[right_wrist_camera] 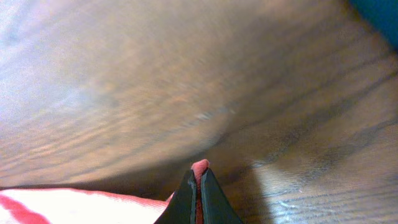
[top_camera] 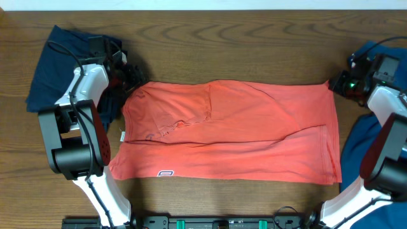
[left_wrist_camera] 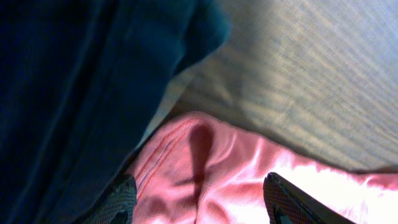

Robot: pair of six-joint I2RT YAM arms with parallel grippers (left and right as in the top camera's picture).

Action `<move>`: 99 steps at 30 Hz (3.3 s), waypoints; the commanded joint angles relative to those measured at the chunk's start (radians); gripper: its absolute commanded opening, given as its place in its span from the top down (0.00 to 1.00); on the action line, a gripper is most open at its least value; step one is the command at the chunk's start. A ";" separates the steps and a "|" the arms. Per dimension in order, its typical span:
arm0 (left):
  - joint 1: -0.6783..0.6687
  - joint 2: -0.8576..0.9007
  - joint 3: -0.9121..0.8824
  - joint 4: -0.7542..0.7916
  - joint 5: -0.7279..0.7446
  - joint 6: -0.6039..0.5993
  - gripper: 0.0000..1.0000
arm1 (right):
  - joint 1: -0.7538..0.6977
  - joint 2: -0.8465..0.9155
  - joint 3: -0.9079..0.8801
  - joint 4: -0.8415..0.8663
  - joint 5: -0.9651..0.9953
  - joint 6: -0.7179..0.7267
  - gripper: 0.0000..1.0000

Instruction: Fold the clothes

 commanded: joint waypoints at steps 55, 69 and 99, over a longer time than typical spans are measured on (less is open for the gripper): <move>-0.047 -0.063 0.003 0.069 -0.080 0.270 0.94 | -0.011 -0.145 0.000 -0.076 0.000 0.001 0.99; -0.040 -0.132 0.003 -0.177 -0.117 0.269 0.94 | -0.042 -0.185 0.000 -0.219 0.001 0.022 0.99; -0.003 -0.189 -0.076 -0.485 -0.269 0.231 0.94 | -0.138 -0.185 0.000 -0.568 0.205 0.091 0.99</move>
